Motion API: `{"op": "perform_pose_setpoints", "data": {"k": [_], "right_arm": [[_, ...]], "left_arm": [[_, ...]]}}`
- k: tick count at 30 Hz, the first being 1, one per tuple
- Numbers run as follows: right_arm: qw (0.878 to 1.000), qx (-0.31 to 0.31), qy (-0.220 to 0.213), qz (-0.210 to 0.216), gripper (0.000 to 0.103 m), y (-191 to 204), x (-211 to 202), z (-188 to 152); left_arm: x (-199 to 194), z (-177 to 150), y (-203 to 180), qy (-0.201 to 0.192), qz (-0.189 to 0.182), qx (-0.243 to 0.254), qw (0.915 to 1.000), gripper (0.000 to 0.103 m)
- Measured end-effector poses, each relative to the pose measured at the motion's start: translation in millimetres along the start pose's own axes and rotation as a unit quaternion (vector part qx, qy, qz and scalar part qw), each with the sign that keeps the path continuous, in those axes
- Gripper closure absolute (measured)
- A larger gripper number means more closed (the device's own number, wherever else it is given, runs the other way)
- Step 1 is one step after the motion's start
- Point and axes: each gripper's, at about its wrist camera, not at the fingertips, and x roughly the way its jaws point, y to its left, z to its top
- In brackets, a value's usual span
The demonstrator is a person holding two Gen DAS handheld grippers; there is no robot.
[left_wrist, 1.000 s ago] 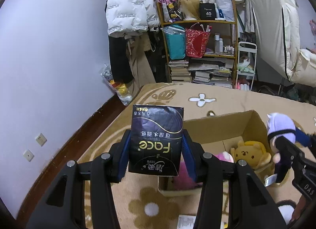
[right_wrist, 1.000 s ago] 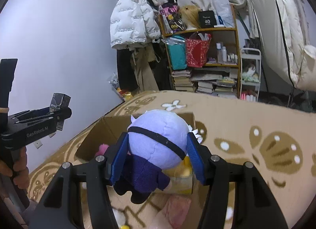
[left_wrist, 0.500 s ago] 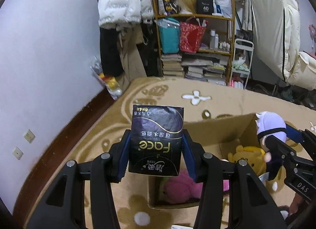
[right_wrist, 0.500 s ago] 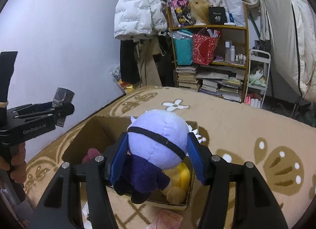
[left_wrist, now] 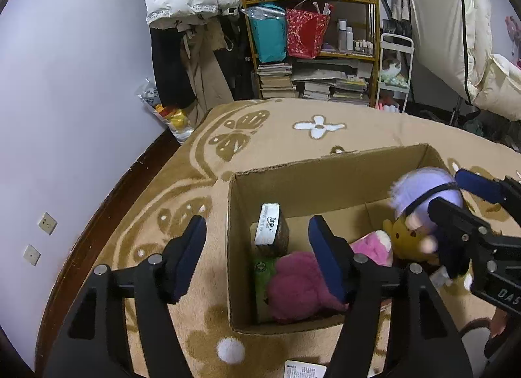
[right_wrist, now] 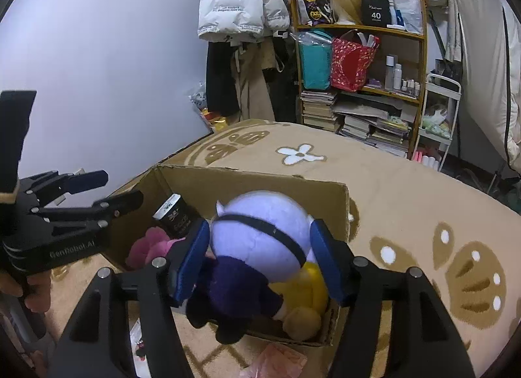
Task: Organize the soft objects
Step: 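Carry the doll and tissue packet over the box and release both inside, then move both open tools back toward the pink packet and white penguin plush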
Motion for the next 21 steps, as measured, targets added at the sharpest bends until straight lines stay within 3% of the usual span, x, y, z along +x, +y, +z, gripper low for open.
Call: {"op": "perform_pose_setpoints", "data": {"k": [4, 8, 14, 21], "right_arm": [[1.000, 0.003, -0.008, 0.008, 0.012, 2, -6, 3], [1.000, 0.003, -0.014, 0.002, 0.000, 4, -13, 6], [1.000, -0.003, -0.015, -0.006, 0.000, 8, -22, 9], [1.000, -0.013, -0.013, -0.023, 0.000, 14, -35, 9]], "left_arm": [[0, -1, 6, 0.008, 0.007, -0.010, 0.9999, 0.017], [-8, -1, 17, 0.000, 0.008, -0.034, 0.9994, 0.005], [-18, -1, 28, -0.006, 0.012, -0.054, 0.9984, 0.002], [-41, -6, 28, -0.015, 0.042, -0.029, 0.9986, 0.002]]}}
